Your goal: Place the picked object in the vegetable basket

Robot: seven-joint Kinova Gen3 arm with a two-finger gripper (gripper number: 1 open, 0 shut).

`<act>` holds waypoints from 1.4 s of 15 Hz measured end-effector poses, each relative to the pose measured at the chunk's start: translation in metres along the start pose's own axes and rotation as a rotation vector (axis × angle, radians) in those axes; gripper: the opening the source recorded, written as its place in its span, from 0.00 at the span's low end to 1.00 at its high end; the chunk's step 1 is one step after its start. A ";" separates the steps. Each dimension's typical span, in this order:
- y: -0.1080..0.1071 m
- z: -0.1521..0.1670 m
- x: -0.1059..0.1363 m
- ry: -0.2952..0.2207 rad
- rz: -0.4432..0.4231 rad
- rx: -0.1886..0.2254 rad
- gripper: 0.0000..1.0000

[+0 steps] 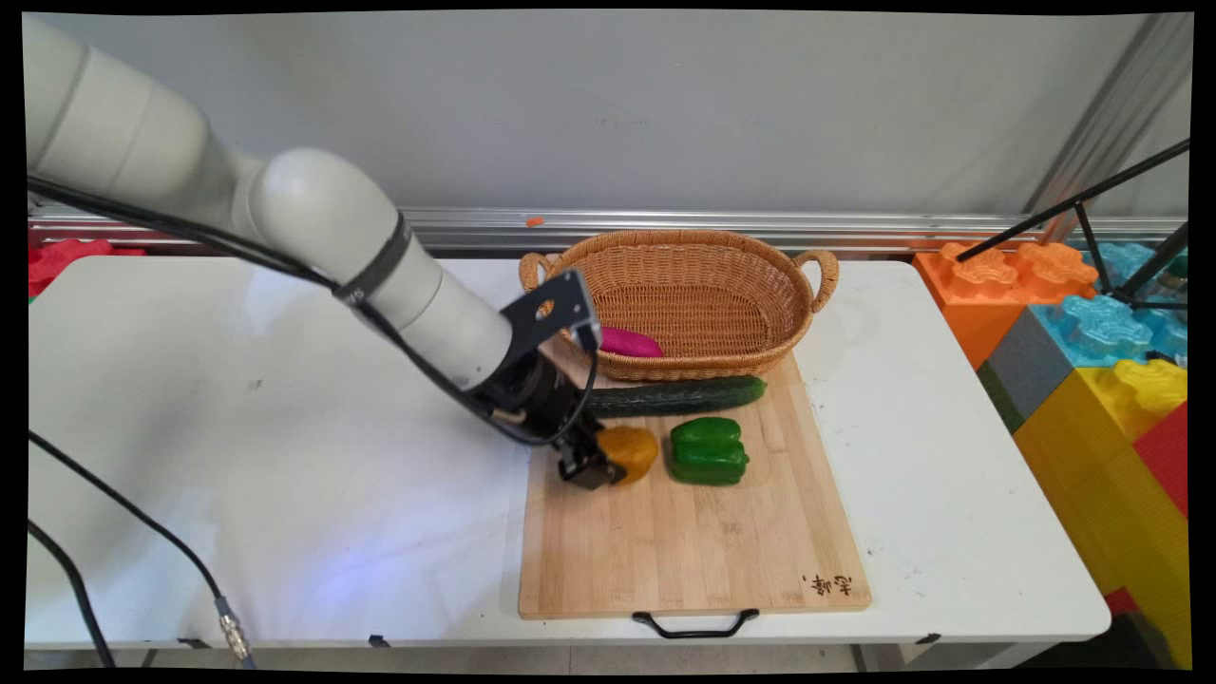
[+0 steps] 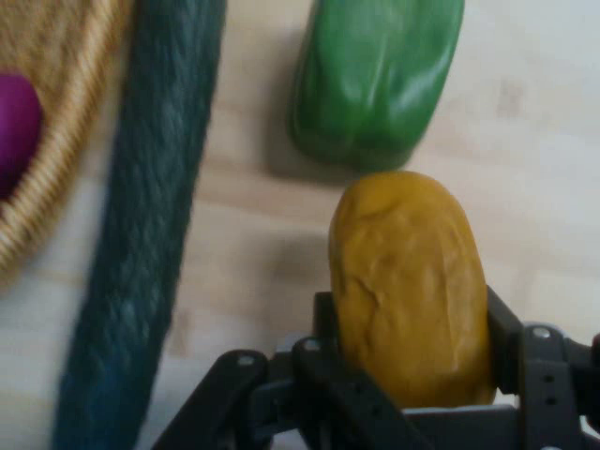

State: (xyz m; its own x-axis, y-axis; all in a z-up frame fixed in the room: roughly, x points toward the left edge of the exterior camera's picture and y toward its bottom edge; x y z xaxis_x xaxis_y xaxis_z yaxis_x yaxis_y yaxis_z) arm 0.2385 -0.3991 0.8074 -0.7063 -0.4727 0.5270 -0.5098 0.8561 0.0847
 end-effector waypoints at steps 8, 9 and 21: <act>-0.009 -0.039 0.082 0.088 0.072 0.170 0.00; -0.015 -0.040 0.093 0.104 0.074 0.198 0.00; -0.110 0.042 0.140 0.158 0.013 0.322 0.00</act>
State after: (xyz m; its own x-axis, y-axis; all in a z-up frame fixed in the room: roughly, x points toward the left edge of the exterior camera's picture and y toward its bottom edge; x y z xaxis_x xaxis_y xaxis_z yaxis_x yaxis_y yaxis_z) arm 0.1750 -0.5683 0.8360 -0.6416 -0.4028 0.6527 -0.6481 0.7399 -0.1804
